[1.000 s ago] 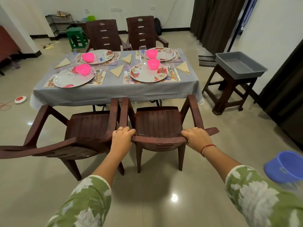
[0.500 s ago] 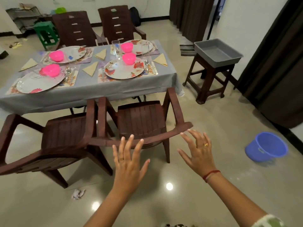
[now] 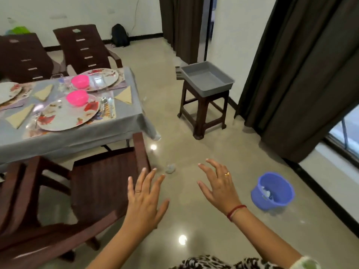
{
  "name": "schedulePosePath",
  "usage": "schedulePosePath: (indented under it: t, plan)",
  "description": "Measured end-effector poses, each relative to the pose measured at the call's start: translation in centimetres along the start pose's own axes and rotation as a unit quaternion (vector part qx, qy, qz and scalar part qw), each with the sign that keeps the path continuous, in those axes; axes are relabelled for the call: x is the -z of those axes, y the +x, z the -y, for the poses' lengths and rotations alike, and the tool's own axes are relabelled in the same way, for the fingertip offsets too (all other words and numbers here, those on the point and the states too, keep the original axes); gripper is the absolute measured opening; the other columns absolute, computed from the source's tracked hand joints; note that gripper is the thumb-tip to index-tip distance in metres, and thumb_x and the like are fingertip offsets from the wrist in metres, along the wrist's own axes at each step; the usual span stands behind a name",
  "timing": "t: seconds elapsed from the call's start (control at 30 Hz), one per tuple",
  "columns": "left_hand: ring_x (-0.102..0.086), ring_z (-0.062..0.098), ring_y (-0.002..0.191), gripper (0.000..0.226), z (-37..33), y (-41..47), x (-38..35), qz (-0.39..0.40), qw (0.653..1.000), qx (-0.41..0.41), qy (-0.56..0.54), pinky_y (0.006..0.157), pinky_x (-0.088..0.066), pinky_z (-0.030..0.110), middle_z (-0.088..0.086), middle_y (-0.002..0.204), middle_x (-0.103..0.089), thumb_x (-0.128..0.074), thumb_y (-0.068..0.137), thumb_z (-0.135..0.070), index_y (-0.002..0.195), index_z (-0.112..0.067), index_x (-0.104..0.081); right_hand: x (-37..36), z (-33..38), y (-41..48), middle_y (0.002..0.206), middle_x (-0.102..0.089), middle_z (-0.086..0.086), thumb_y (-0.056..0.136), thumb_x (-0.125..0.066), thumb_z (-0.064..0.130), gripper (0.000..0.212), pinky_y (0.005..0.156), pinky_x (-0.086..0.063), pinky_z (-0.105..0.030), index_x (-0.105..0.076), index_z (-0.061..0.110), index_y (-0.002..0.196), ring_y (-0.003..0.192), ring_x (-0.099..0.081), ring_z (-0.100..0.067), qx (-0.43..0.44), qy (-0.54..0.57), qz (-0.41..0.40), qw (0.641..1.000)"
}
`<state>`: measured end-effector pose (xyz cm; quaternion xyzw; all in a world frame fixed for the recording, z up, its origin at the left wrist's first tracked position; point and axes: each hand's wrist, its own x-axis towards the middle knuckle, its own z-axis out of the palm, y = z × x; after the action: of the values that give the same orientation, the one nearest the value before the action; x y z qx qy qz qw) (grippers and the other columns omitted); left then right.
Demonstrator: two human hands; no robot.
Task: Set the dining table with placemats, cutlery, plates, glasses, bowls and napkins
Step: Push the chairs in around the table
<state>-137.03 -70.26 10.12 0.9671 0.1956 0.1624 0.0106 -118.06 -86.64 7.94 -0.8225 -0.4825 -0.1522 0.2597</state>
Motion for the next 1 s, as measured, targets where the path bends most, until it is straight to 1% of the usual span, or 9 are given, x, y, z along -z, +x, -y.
schedulePosePath:
  t: [0.13, 0.2, 0.3, 0.47, 0.53, 0.6, 0.77, 0.87, 1.0]
  plan:
    - [-0.027, 0.036, 0.137, 0.060, -2.0, 6.8, -1.2, -0.016, 0.997, 0.065, 0.037, 0.104, -0.016, 0.068, 0.013, 0.138, -0.046, -0.043, 0.079, -0.050, 0.127, -0.015, -0.052, -0.3, -5.9, 5.8, 0.131, -0.039, -0.004, 0.088, -0.050, 0.038, 0.044, 0.092, -0.045, -0.034, -0.045, 0.022, 0.129, 0.113, -0.045, -0.018, 0.018, 0.034, 0.011, 0.999]
    - [-0.026, 0.037, 0.138, 0.061, -1.4, 10.9, -1.9, -0.038, 0.992, 0.107, 0.048, 0.103, -0.016, 0.070, 0.015, 0.138, -0.047, -0.043, 0.079, -0.051, 0.127, -0.014, -0.053, -1.7, -8.6, 9.5, 0.132, -0.039, -0.004, 0.089, -0.048, 0.039, 0.044, 0.094, -0.046, -0.036, -0.044, 0.022, 0.129, 0.116, -0.047, -0.019, 0.035, 0.051, 0.028, 0.998]
    - [-0.024, 0.038, 0.139, 0.062, -0.5, 16.6, -3.6, -0.043, 0.984, 0.168, 0.050, 0.105, -0.015, 0.068, 0.016, 0.138, -0.046, -0.042, 0.081, -0.051, 0.128, -0.012, -0.052, -4.7, -12.1, 15.6, 0.134, -0.038, -0.003, 0.090, -0.047, 0.041, 0.045, 0.093, -0.048, -0.037, -0.043, 0.023, 0.130, 0.117, -0.049, -0.023, 0.052, 0.076, 0.041, 0.995]
    - [-0.021, 0.036, 0.140, 0.061, 1.4, 26.9, -8.5, -0.042, 0.979, 0.194, 0.040, 0.104, -0.017, 0.069, 0.016, 0.138, -0.048, -0.044, 0.079, -0.051, 0.128, -0.015, -0.048, -9.1, -17.4, 27.5, 0.133, -0.037, -0.003, 0.086, -0.061, 0.034, 0.049, 0.092, -0.050, -0.038, -0.044, 0.022, 0.130, 0.119, -0.043, -0.021, 0.083, 0.107, 0.047, 0.990]
    - [-0.020, 0.035, 0.140, 0.060, 2.4, 31.8, -10.0, -0.052, 0.975, 0.214, 0.027, 0.105, -0.017, 0.068, 0.016, 0.139, -0.047, -0.044, 0.079, -0.051, 0.129, -0.017, -0.045, -10.2, -19.3, 32.8, 0.133, -0.037, -0.003, 0.086, -0.061, 0.034, 0.048, 0.093, -0.049, -0.039, -0.044, 0.022, 0.130, 0.119, -0.040, -0.021, 0.096, 0.113, 0.052, 0.987]
    - [-0.018, 0.035, 0.141, 0.059, 3.6, 37.6, -10.9, -0.071, 0.970, 0.231, 0.008, 0.106, -0.015, 0.065, 0.015, 0.141, -0.045, -0.044, 0.081, -0.051, 0.130, -0.017, -0.046, -11.3, -21.3, 38.8, 0.133, -0.037, -0.003, 0.088, -0.054, 0.037, 0.046, 0.096, -0.045, -0.037, -0.044, 0.022, 0.130, 0.120, -0.040, -0.020, 0.118, 0.106, 0.043, 0.986]
    - [-0.013, 0.034, 0.143, 0.064, 6.9, 49.3, -13.4, -0.121, 0.955, 0.270, -0.001, 0.108, -0.013, 0.062, 0.014, 0.147, -0.035, -0.043, 0.083, -0.052, 0.133, -0.014, -0.045, -15.6, -25.3, 50.4, 0.132, -0.041, -0.004, 0.089, -0.049, 0.039, 0.044, 0.098, -0.033, -0.031, -0.043, 0.022, 0.129, 0.120, -0.042, -0.021, 0.095, 0.148, 0.034, 0.984]
    - [-0.009, 0.033, 0.145, 0.067, 10.0, 55.4, -15.7, -0.139, 0.940, 0.312, 0.001, 0.109, -0.010, 0.062, 0.013, 0.151, -0.029, -0.041, 0.083, -0.054, 0.138, -0.015, -0.040, -19.5, -27.6, 56.8, 0.133, -0.039, -0.004, 0.088, -0.047, 0.041, 0.046, 0.099, -0.030, -0.030, -0.043, 0.022, 0.130, 0.119, -0.043, -0.023, 0.114, 0.160, 0.042, 0.980]
    - [-0.006, 0.034, 0.146, 0.070, 14.6, 63.5, -18.9, -0.129, 0.916, 0.379, 0.014, 0.112, -0.006, 0.062, 0.013, 0.154, -0.025, -0.039, 0.082, -0.055, 0.141, -0.017, -0.036, -25.8, -30.4, 66.6, 0.134, -0.038, -0.006, 0.087, -0.049, 0.039, 0.048, 0.098, -0.032, -0.030, -0.043, 0.021, 0.131, 0.121, -0.043, -0.026, 0.149, 0.184, 0.071, 0.969]
